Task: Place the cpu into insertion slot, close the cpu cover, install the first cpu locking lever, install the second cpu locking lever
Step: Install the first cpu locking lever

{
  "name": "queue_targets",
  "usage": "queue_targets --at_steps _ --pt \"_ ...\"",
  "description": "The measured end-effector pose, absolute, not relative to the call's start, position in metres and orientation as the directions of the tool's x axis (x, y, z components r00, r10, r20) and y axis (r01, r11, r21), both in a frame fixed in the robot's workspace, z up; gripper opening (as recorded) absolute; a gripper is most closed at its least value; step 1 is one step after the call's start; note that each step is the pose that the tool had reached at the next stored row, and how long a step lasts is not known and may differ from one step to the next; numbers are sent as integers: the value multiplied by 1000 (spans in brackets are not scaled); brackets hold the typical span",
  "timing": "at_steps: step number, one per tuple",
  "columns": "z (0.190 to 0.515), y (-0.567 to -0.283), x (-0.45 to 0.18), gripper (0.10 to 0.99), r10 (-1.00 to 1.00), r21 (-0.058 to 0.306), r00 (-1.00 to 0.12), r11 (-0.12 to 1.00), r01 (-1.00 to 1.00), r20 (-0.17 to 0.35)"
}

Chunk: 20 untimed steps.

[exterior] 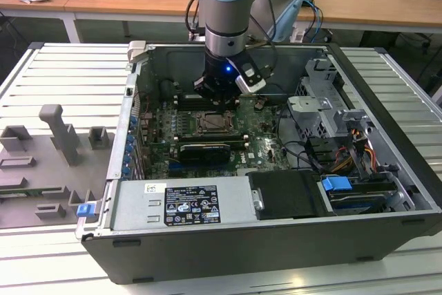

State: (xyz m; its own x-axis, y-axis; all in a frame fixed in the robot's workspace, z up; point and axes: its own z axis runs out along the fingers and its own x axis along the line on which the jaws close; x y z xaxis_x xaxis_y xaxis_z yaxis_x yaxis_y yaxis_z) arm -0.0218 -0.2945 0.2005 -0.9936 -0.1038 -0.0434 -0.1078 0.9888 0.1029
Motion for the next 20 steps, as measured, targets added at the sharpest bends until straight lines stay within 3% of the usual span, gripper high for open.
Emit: queue_targets --at_steps 20 --pt "212 -299 -22 106 -104 103 -994 989 -108 -44"
